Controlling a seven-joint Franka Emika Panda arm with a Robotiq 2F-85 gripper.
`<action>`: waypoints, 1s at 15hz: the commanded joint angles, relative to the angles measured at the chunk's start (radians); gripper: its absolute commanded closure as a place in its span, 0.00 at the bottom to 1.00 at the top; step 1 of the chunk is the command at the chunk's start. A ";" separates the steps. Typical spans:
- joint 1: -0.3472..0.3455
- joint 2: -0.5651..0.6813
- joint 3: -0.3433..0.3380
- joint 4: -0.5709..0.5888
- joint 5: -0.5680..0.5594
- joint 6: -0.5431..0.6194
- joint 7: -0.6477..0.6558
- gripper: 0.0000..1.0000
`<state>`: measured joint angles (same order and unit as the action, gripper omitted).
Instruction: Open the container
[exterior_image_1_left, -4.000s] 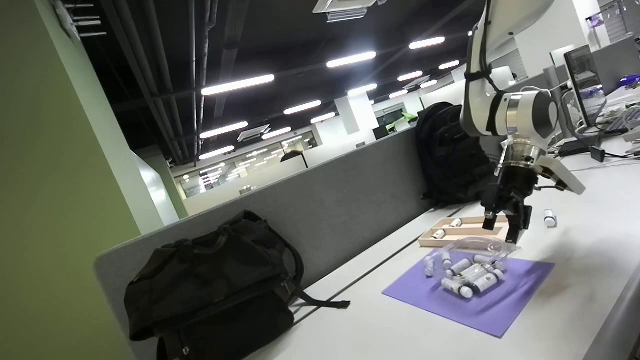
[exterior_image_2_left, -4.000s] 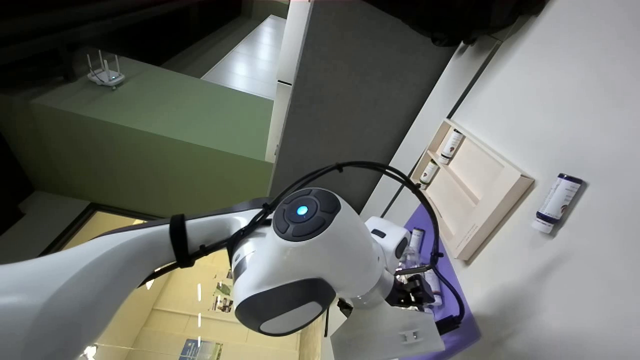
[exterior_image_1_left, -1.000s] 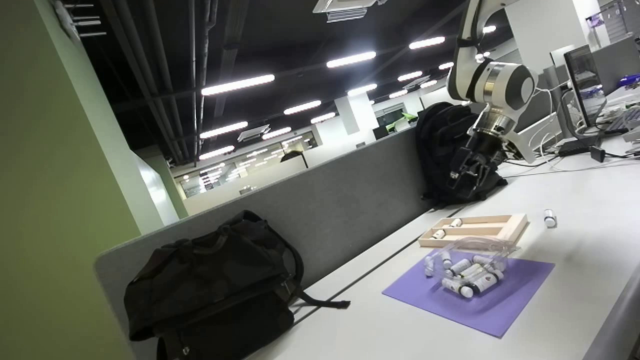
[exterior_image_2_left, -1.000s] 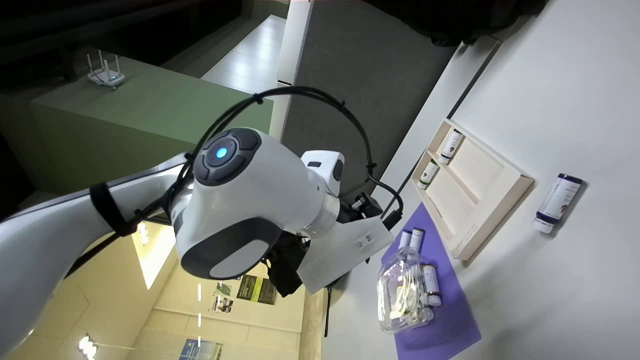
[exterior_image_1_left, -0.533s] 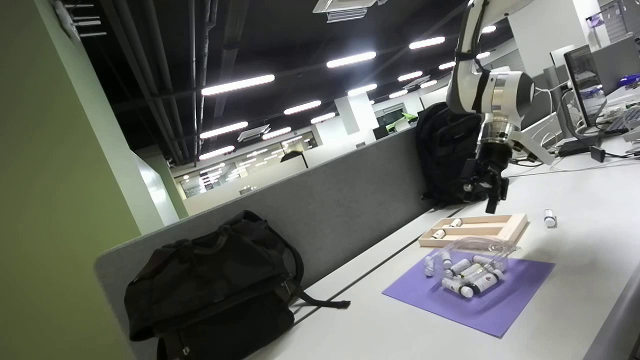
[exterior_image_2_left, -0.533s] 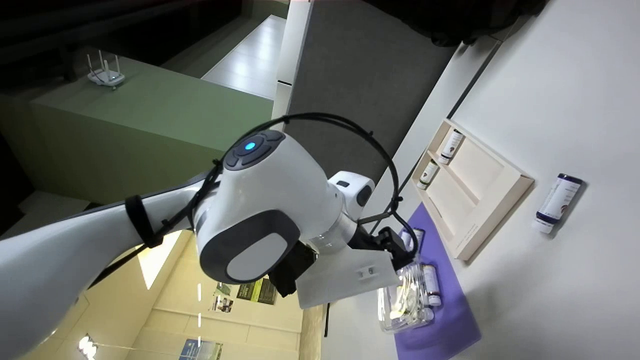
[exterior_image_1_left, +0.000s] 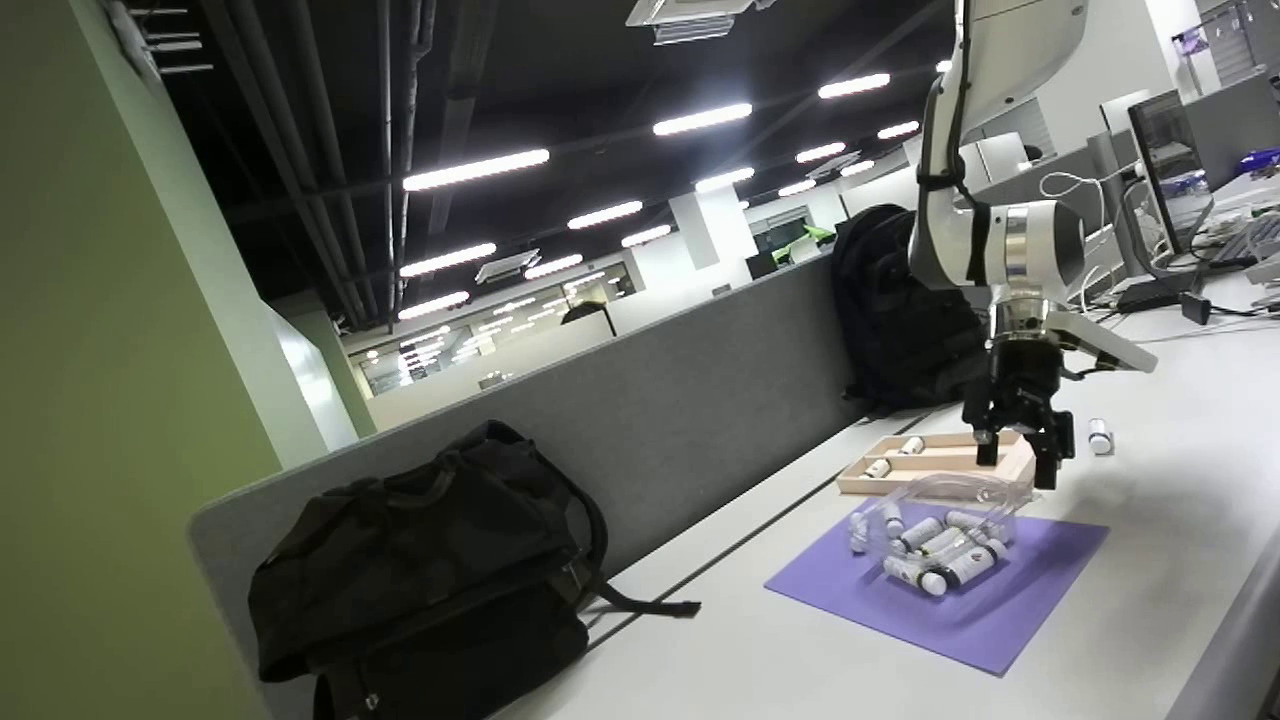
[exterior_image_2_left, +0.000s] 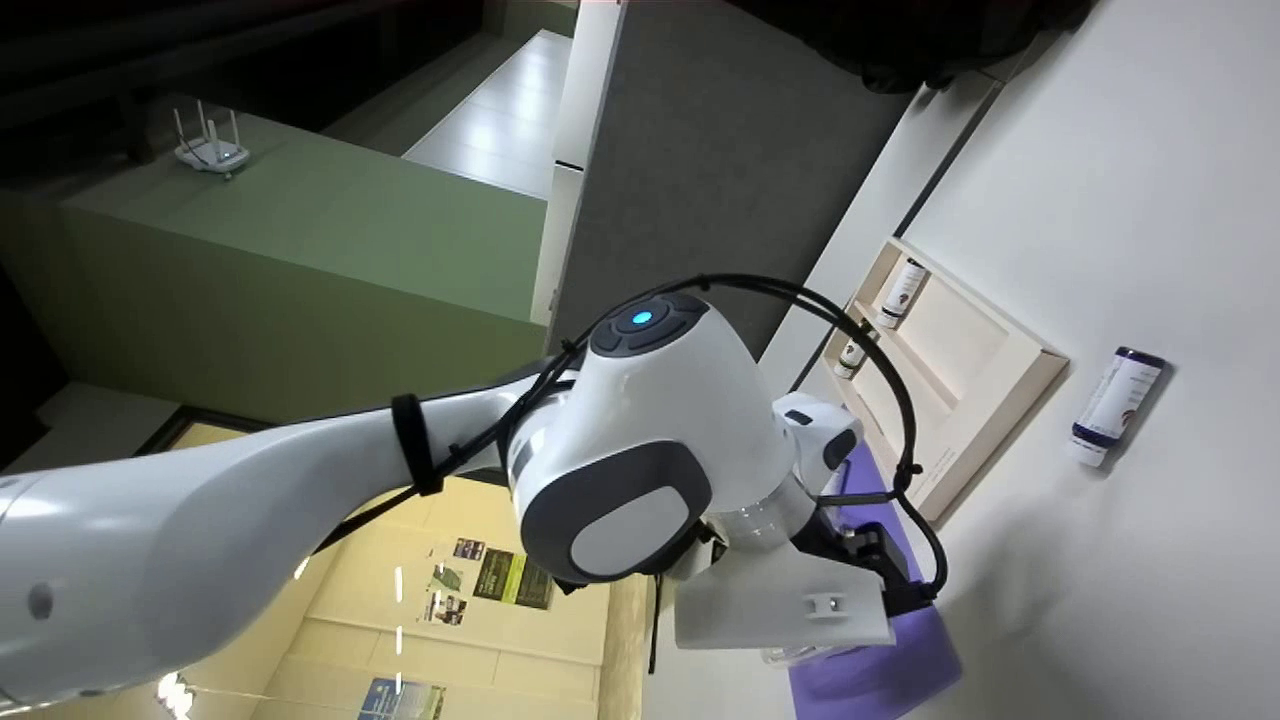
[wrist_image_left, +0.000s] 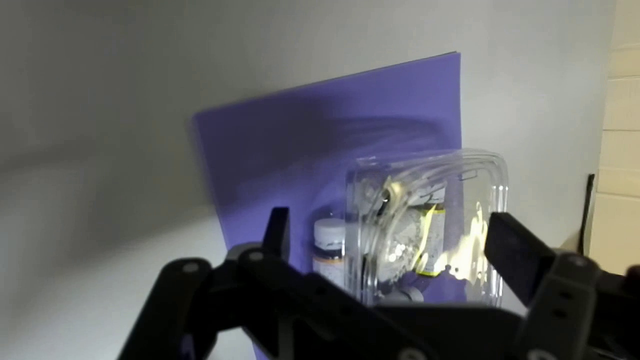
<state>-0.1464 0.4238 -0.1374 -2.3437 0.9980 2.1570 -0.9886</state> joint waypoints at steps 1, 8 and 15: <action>-0.018 0.015 0.018 0.038 -0.041 -0.055 0.073 0.00; -0.004 -0.014 0.024 0.042 -0.123 -0.103 0.181 0.00; -0.048 -0.031 0.059 0.044 -0.054 -0.127 0.059 0.00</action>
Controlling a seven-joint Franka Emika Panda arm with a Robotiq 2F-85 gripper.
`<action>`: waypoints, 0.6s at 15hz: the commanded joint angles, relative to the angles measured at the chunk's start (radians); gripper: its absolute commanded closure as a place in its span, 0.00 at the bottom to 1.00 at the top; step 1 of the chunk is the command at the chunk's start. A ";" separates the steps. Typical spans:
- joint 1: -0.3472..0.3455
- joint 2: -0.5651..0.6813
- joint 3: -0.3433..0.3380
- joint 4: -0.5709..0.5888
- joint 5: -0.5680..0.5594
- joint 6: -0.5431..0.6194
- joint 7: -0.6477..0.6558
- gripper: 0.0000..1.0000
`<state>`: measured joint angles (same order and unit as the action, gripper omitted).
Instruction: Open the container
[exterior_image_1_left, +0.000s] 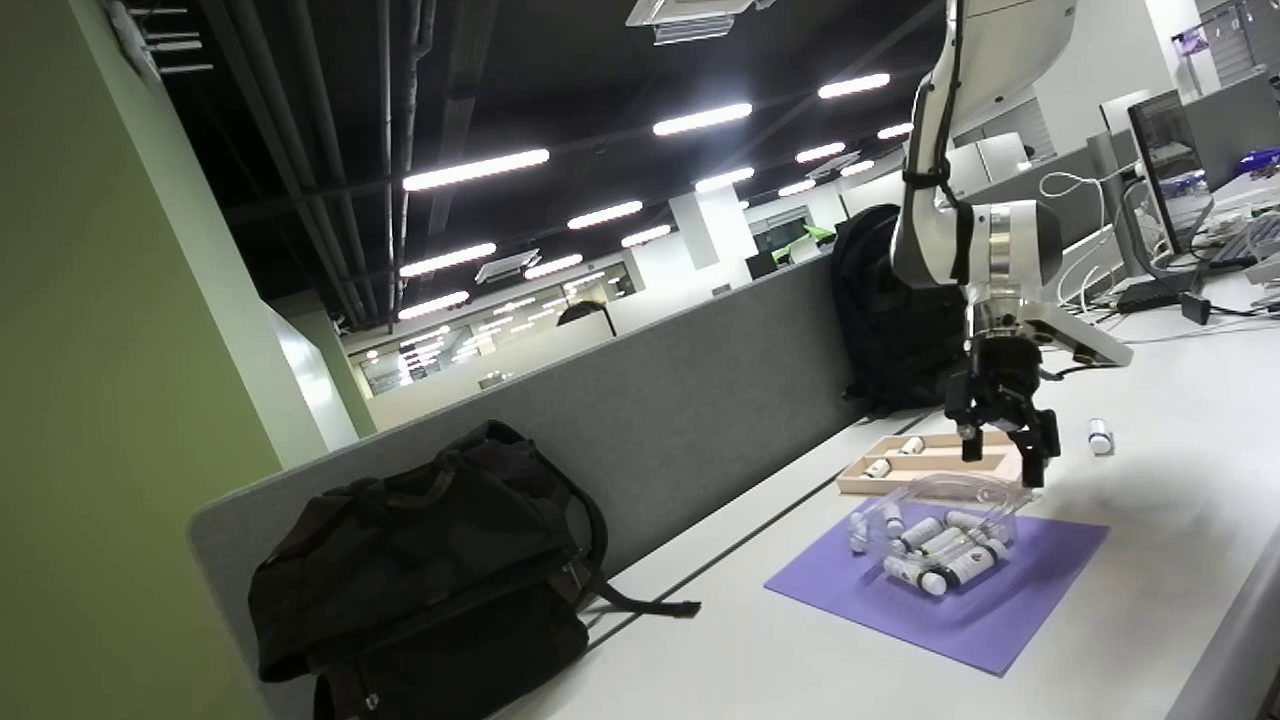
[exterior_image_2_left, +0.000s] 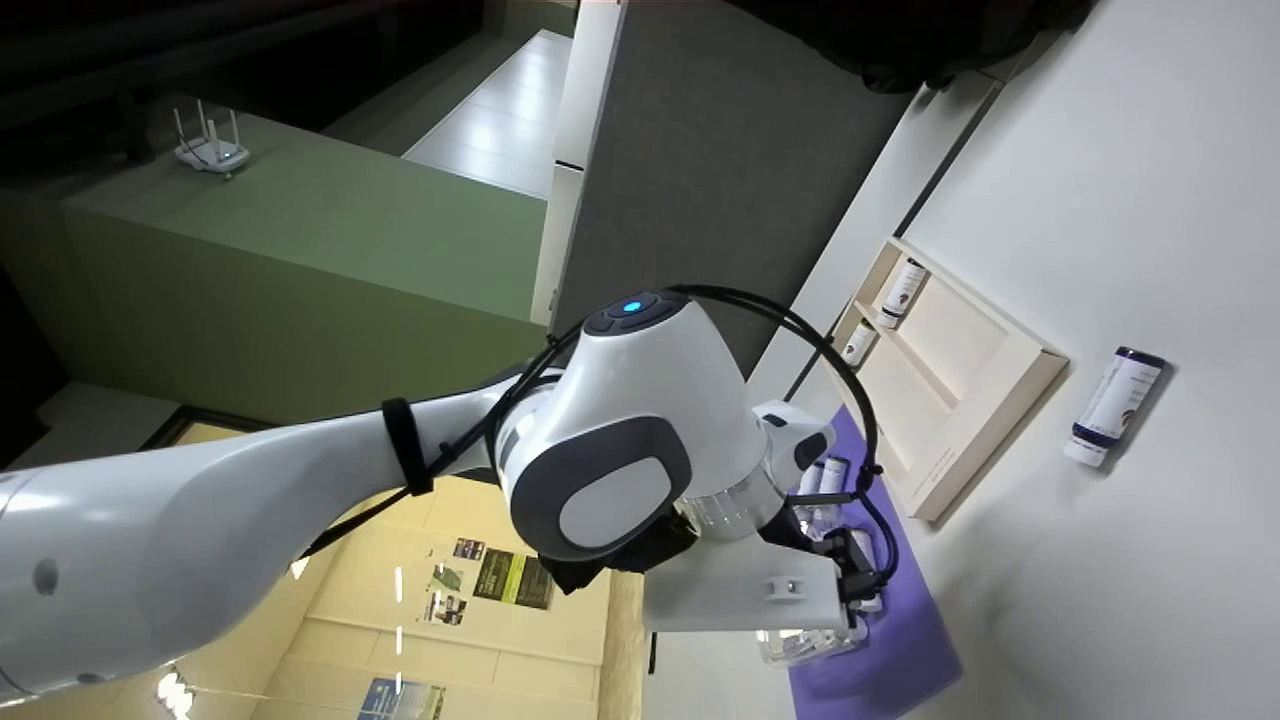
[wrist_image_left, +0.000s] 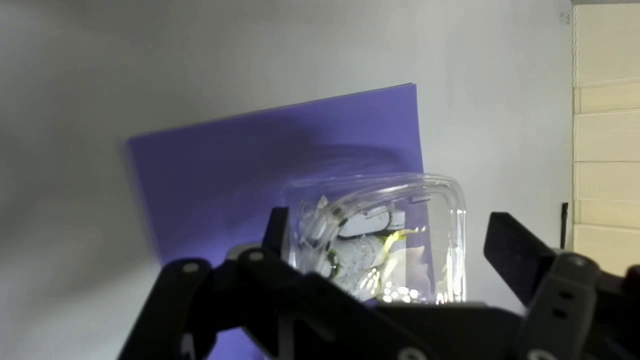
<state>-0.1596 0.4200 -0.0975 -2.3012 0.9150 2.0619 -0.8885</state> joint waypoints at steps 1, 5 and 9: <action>-0.040 -0.031 0.021 0.000 0.047 -0.037 -0.071 0.00; -0.053 -0.036 0.014 0.000 0.091 -0.084 -0.159 0.00; -0.061 -0.044 0.005 -0.002 0.125 -0.127 -0.230 0.00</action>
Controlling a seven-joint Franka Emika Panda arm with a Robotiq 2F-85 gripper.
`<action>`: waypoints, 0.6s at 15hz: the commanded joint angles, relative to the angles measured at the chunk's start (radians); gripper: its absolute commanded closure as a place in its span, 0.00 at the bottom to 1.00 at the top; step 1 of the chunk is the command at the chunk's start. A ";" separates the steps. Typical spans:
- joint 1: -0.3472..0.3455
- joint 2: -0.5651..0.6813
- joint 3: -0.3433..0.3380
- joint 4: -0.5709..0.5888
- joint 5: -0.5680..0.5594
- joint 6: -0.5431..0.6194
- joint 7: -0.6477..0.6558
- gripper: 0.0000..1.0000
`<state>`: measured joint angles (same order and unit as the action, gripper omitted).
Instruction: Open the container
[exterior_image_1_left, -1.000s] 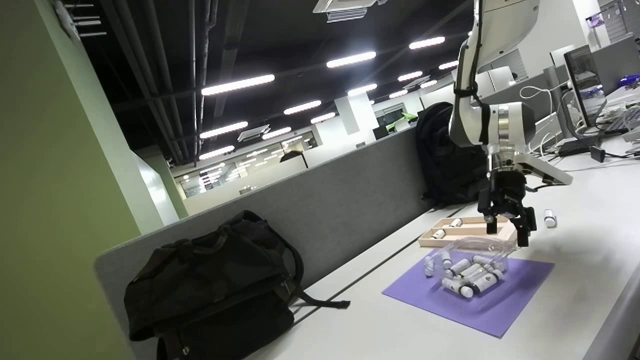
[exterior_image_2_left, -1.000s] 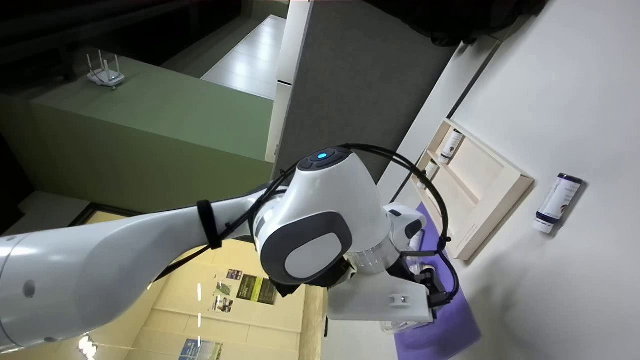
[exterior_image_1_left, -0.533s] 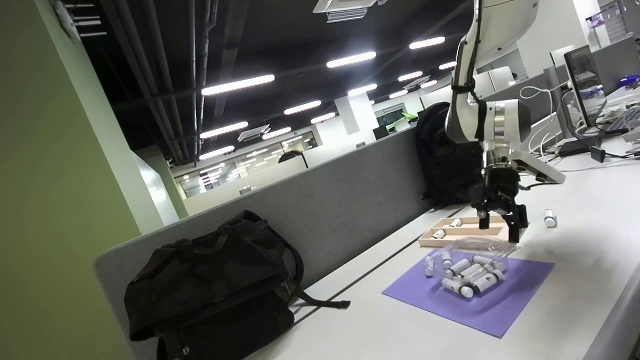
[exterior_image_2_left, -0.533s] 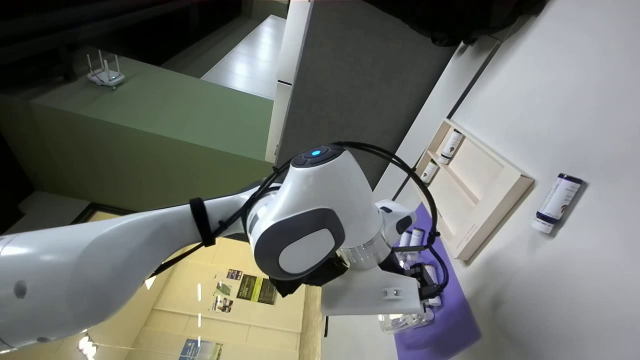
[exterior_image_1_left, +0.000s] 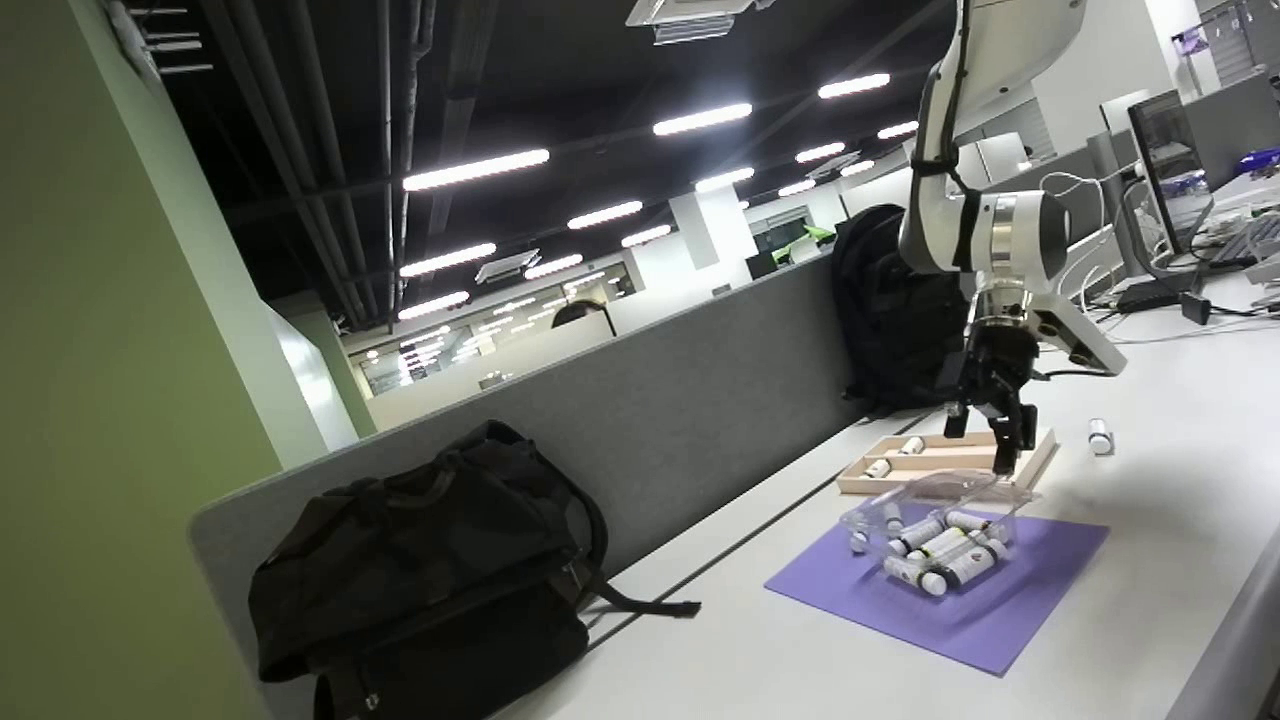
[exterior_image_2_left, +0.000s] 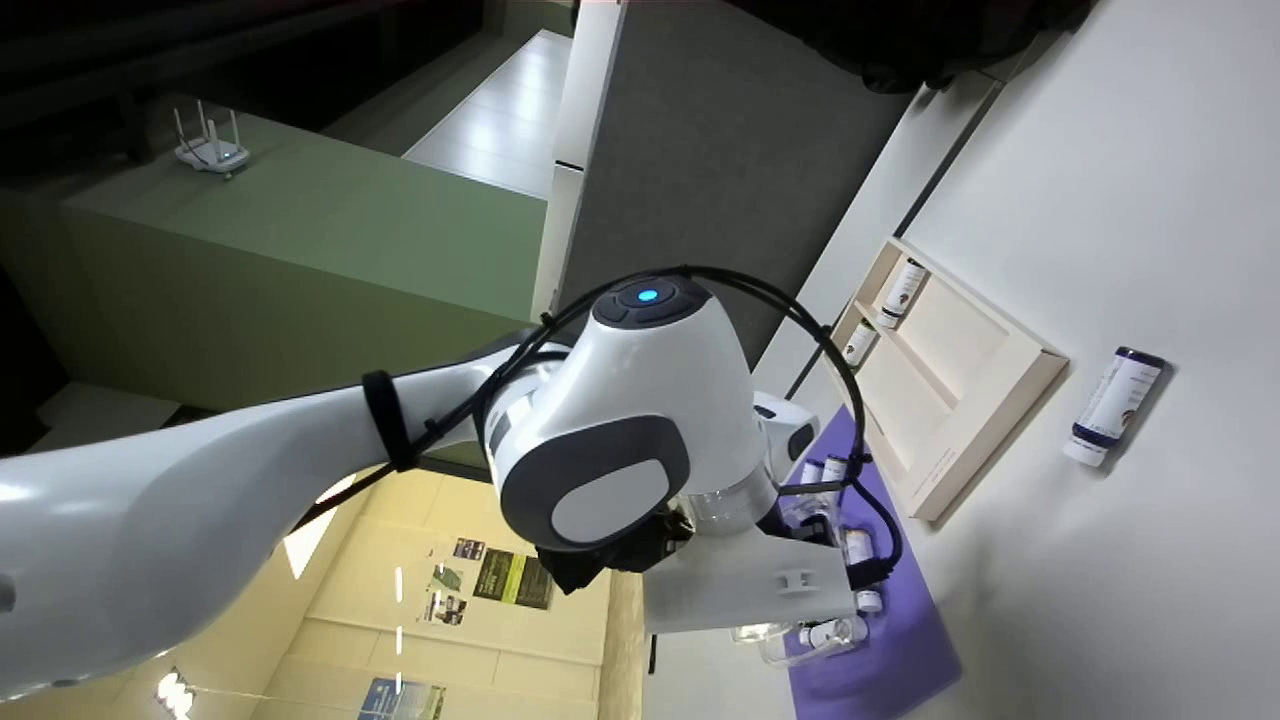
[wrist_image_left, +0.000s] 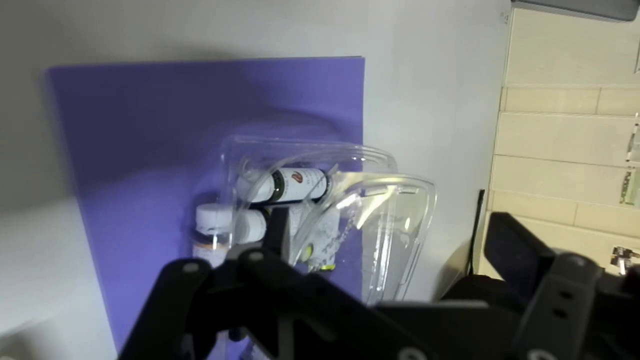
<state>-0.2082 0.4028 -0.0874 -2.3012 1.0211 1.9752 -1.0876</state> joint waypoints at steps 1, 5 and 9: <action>-0.015 -0.026 -0.008 0.000 0.024 -0.057 -0.042 0.00; -0.029 -0.031 -0.019 0.005 0.072 -0.107 -0.085 0.00; -0.031 -0.050 -0.039 -0.001 0.120 -0.139 -0.133 0.00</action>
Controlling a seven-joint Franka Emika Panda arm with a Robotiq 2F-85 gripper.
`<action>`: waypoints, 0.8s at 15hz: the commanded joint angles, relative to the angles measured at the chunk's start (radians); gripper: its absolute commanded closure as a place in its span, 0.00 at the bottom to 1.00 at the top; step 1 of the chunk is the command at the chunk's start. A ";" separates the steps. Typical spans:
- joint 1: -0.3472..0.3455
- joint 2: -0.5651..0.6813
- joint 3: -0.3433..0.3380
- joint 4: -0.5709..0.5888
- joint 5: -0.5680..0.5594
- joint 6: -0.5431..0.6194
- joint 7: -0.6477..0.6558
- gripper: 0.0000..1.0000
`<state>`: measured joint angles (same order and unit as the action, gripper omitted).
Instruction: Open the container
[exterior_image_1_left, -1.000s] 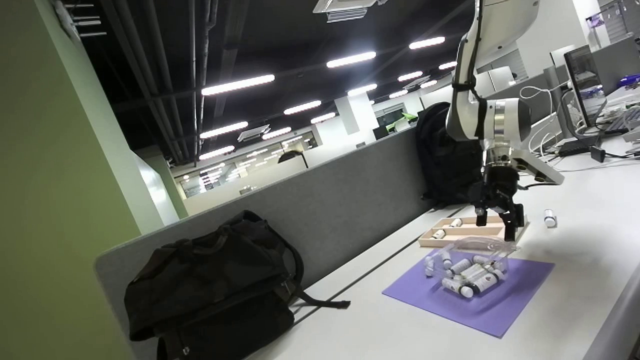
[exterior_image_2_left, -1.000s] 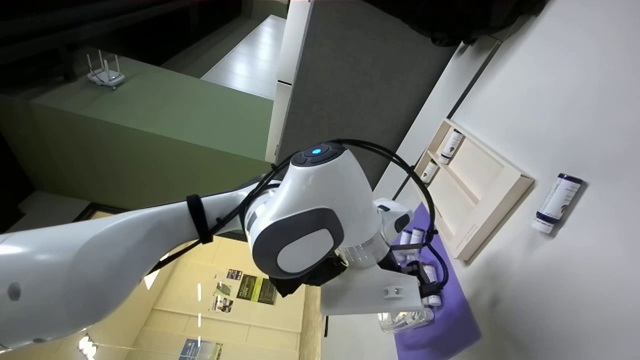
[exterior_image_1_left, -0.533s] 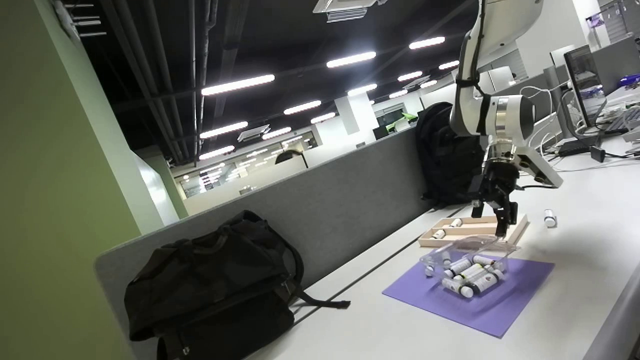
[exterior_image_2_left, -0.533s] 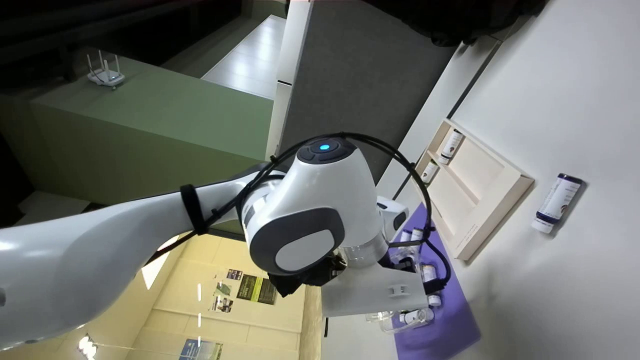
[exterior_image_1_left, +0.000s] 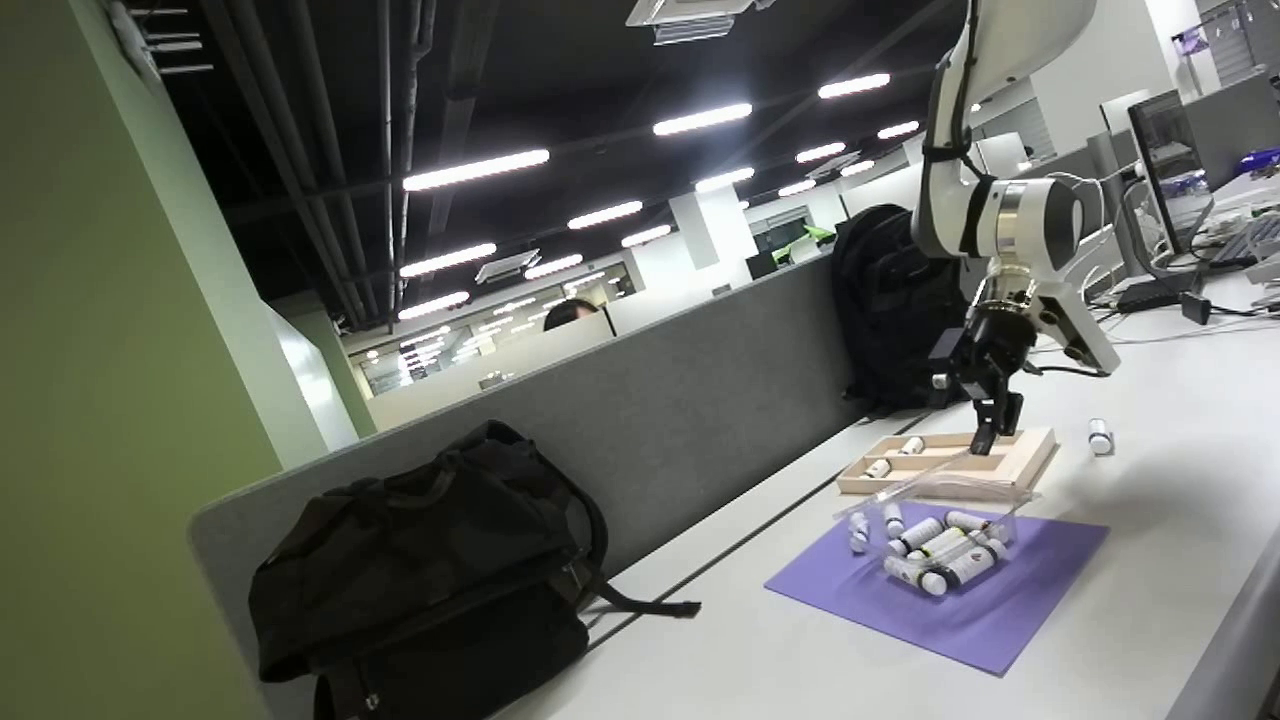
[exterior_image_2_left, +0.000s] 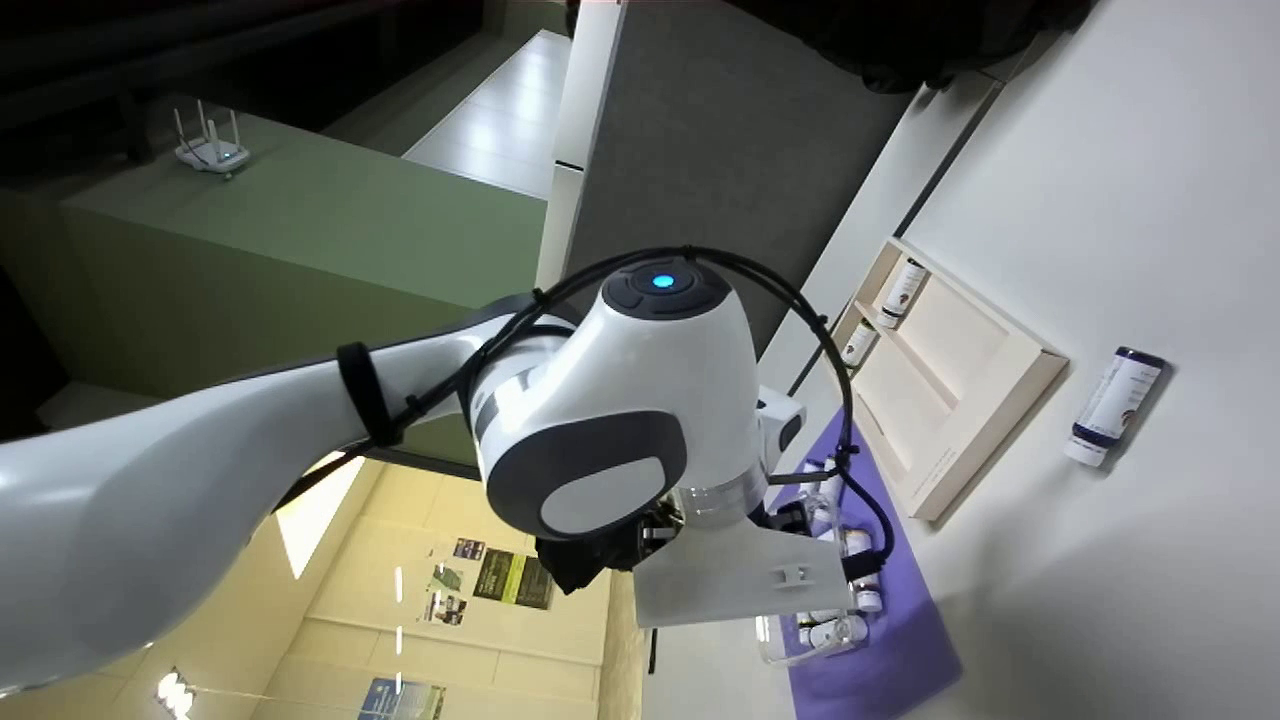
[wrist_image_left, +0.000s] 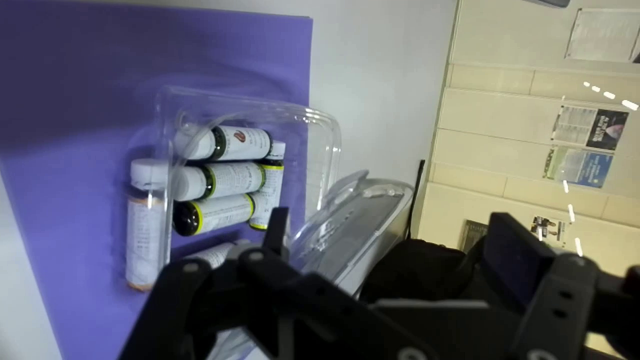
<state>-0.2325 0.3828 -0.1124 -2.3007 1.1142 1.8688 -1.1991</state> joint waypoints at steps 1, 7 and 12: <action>-0.008 -0.034 -0.019 0.000 0.036 -0.043 -0.031 0.00; -0.006 -0.078 -0.048 -0.013 0.090 -0.075 -0.090 0.00; -0.005 -0.091 -0.063 -0.002 0.117 -0.071 -0.118 0.00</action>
<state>-0.2367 0.3156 -0.1632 -2.3021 1.2090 1.8078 -1.3083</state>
